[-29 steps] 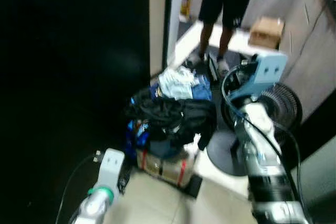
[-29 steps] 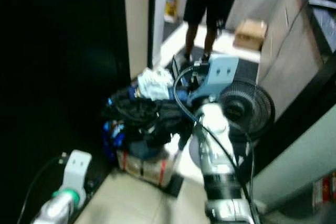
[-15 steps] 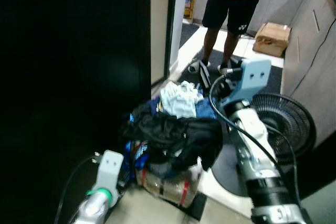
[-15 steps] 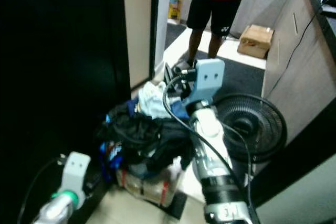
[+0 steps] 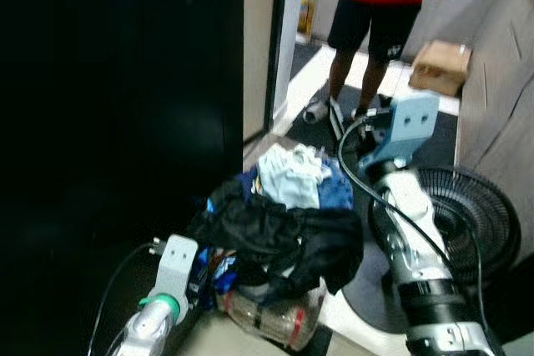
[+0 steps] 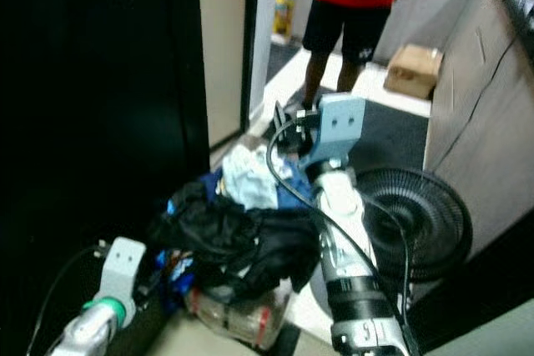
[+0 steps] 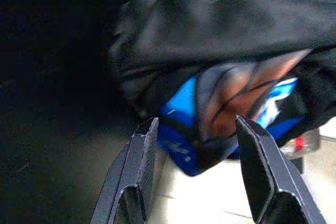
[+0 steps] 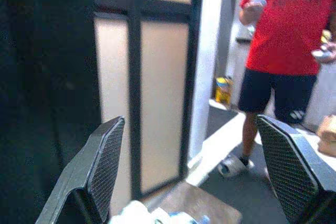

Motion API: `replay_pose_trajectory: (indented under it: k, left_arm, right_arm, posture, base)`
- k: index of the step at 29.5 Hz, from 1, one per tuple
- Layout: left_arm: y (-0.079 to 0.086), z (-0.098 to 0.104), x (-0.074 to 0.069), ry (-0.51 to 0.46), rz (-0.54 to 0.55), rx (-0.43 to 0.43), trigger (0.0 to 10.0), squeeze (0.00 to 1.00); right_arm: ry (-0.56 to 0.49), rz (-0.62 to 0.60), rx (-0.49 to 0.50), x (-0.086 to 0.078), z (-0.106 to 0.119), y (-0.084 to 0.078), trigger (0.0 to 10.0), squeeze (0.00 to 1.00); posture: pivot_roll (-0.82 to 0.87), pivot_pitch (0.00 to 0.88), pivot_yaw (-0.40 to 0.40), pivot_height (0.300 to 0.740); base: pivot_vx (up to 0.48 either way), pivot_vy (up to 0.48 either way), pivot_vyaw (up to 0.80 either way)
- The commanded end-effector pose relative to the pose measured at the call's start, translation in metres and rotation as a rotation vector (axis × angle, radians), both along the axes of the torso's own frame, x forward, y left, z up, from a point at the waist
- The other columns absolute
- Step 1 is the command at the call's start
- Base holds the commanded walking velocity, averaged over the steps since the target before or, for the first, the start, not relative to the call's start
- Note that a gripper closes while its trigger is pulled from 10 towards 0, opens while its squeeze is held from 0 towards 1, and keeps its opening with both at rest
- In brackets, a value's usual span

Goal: Clothes washing

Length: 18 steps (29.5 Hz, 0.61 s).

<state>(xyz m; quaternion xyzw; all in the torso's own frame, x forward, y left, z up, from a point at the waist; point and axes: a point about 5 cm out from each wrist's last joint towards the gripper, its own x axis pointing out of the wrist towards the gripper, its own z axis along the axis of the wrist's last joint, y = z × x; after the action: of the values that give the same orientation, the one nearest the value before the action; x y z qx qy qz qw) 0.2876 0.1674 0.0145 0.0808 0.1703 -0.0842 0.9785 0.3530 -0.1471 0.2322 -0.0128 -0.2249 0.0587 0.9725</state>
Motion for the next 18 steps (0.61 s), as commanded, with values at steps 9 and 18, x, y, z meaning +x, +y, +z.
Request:
replay_pose_trajectory:
  k: [9, 18]
  left_arm:
    - [0.002, -0.013, -0.012, 0.053, -0.01, 0.032, 10.0, 0.0]
    - [0.004, -0.021, -0.02, 0.088, -0.01, 0.033, 10.0, 0.0]
  right_arm:
    - [0.066, 0.013, -0.029, -0.003, -0.025, 0.006, 10.0, 0.0]
    - [0.164, 0.06, -0.12, 0.0, -0.051, 0.013, 10.0, 0.0]
  posture:
    - [0.07, 0.054, 0.007, 0.74]
    - [0.07, 0.151, -0.012, 0.74]
  base:
    - [0.0, 0.0, 0.0]
    - [0.0, 0.0, 0.0]
